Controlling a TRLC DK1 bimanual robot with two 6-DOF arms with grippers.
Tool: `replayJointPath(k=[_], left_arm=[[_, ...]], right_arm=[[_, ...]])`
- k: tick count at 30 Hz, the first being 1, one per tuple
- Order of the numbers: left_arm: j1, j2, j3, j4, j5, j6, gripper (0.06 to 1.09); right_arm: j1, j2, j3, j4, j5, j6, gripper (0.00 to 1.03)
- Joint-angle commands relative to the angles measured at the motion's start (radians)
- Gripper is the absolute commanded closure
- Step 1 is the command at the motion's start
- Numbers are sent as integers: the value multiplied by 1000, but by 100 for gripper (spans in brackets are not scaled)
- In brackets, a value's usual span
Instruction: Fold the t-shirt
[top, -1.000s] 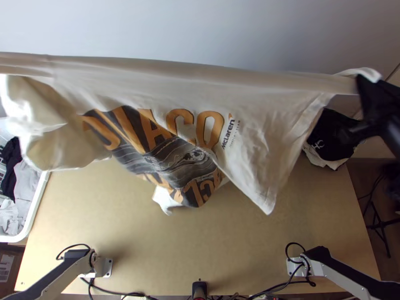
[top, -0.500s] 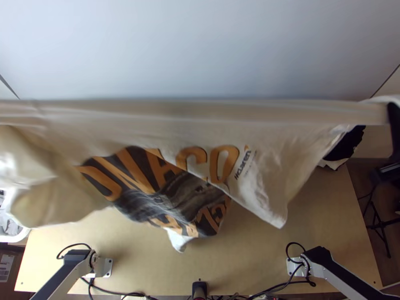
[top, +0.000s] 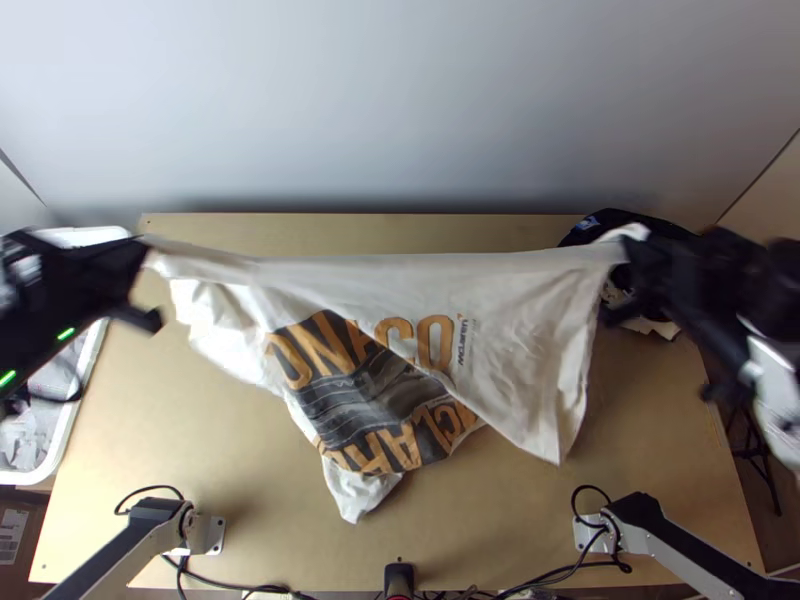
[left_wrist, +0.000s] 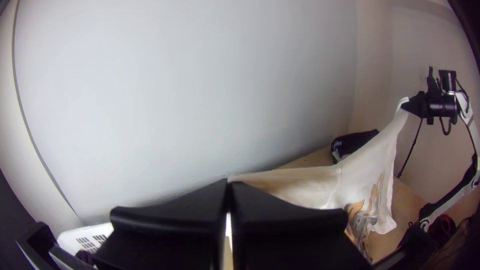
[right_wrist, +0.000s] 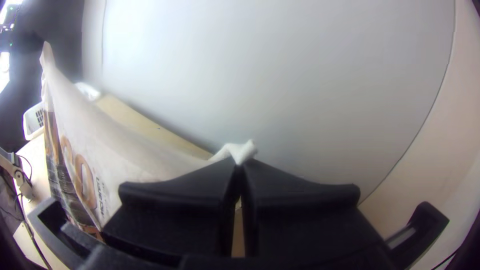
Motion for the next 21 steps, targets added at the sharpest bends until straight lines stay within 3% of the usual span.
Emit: replayJointPath(k=[1,11,21], left_arm=[[-16,158,-200,196,38,9,105],[-18,599,-72,500,26,15,105],[-31,1007,285,541,-17,-2,105]], right_arm=[[-82,133,-170,170,-76,-27,100],[-197,438,-134,371,-108,-31,100],[-274,691,-54,526,-106,-21,100]])
